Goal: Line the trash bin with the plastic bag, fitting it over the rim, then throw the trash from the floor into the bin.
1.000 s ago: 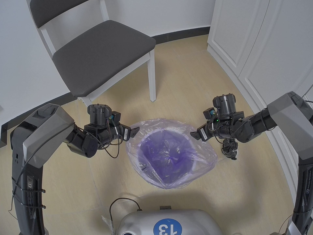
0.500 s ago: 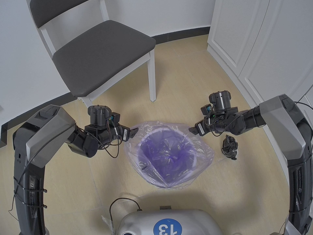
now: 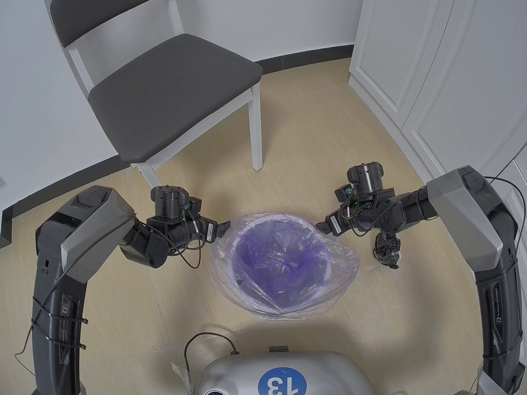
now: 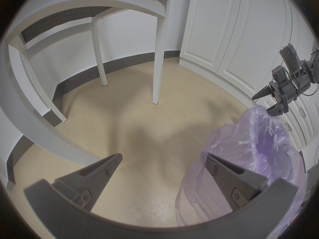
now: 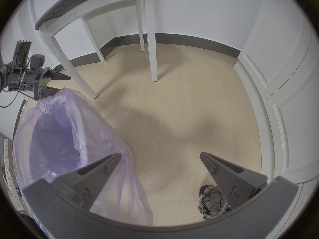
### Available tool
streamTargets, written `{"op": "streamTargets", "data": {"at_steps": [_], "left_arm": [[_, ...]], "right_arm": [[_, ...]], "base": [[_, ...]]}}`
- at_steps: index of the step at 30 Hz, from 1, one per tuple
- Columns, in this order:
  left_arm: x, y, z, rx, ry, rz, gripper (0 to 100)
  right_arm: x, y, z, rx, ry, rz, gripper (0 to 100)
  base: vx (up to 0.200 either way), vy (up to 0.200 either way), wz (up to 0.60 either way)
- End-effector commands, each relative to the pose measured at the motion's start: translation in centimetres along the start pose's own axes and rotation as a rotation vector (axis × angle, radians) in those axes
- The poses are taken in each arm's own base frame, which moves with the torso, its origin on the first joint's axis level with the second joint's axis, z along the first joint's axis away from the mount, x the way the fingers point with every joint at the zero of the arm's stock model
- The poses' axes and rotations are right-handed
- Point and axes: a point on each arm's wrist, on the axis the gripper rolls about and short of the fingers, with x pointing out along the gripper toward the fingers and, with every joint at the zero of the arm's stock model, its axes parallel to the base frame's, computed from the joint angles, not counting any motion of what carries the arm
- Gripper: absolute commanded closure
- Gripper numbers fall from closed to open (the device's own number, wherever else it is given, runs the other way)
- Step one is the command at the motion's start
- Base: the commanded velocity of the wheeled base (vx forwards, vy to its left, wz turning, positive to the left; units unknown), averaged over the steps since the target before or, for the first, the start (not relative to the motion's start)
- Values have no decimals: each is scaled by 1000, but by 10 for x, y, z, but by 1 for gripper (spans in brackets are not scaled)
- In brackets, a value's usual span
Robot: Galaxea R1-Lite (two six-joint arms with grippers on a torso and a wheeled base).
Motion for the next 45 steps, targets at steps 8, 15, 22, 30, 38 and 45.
{"op": "streamTargets", "data": {"at_steps": [8, 15, 22, 30, 38, 45], "left_arm": [[-51, -5, 25, -28, -61, 6, 0], [-74, -23, -10, -30, -8, -36, 0], [-72, -28, -45, -36, 24, -49, 0], [-80, -27, -68, -58, 87, -139, 0], [-61, -20, -82, -60, 103, -150, 0], [-42, -11, -86, -67, 112, -136, 0]], "right_arm": [[-62, -7, 21, -5, -82, -19, 0], [-77, 2, -17, -47, 23, 6, 0], [-80, 10, -62, -80, 54, 12, 0], [-81, 16, -89, -95, 118, 30, 0], [-61, 19, -106, -97, 171, 42, 0], [-42, 18, -110, -90, 172, 38, 0]], "base": [[0, 0, 0], [0, 0, 0], [0, 0, 0], [0, 0, 0], [0, 0, 0], [0, 0, 0]]}}
